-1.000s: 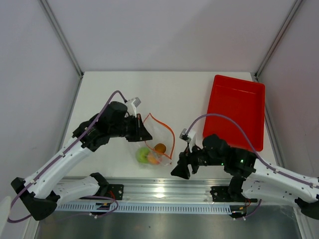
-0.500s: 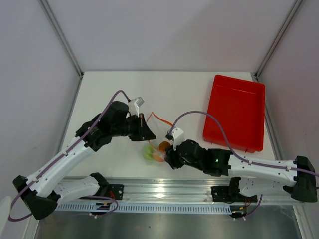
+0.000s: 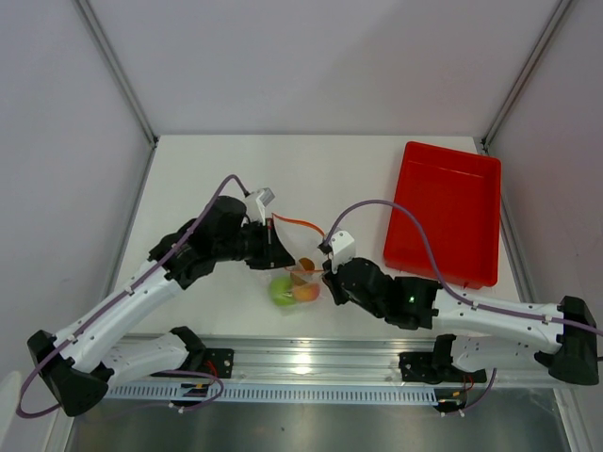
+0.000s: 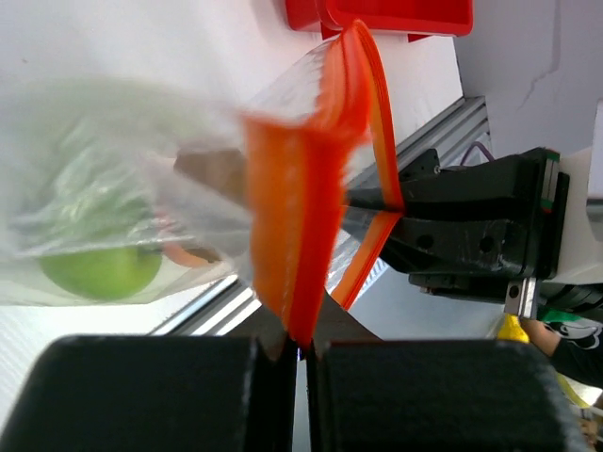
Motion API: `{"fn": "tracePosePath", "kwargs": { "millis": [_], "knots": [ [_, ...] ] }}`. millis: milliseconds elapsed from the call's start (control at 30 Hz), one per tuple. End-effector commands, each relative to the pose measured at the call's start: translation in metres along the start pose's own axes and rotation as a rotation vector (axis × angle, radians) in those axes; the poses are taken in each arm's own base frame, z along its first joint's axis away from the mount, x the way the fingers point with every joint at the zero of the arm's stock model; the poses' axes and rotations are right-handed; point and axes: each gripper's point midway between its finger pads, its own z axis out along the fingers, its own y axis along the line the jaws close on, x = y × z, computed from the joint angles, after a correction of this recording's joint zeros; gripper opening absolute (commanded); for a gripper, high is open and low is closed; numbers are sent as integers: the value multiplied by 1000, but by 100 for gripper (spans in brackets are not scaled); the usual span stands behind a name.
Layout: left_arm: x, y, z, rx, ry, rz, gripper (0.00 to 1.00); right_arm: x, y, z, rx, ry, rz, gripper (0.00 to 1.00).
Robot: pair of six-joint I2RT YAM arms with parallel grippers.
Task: Place the food in the zip-top bag and seal the zipper
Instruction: Zip the zipper food storage bag at the center of the board.
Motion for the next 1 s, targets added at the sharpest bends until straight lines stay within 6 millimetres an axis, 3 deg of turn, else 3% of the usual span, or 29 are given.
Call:
{"fn": "tracePosePath", "kwargs": {
  "millis": [0,167,233,267,300,400,533,600,667,700,833,967],
  "knots": [
    [-8,5,-7,-28,-61,63,1,-30,-6,-5,12,-74,8,0],
    [-19,6,-13,-50,-120,91,1,-35,-2,-12,-36,-80,-15,0],
    [-23,5,-14,-54,-134,98,8,-40,0,-16,-55,-91,-28,0],
    [-25,6,-15,-62,-143,106,15,-44,-1,-21,-58,-103,-32,0],
    [-26,8,-15,-74,-146,109,35,-47,-2,-23,-58,-110,-39,0],
    [-33,13,-21,-116,-183,123,67,-61,-4,-36,-68,-121,-85,0],
    [-45,15,-41,-146,-287,151,82,-76,-11,-59,-79,-109,-139,0],
    [-56,-1,-61,-69,-393,199,87,-84,-9,-67,-124,-106,-154,0],
    [-61,-19,-70,33,-468,262,89,-77,-6,-71,-178,-53,-163,0],
    [-64,-32,-86,96,-527,292,91,-72,-10,-69,-184,-22,-162,0],
    [-61,-67,-105,279,-593,452,92,-57,-5,-68,-261,54,-152,0],
    [-42,-107,-114,485,-538,726,94,-41,14,-75,-391,123,-153,0]
  ]
}}
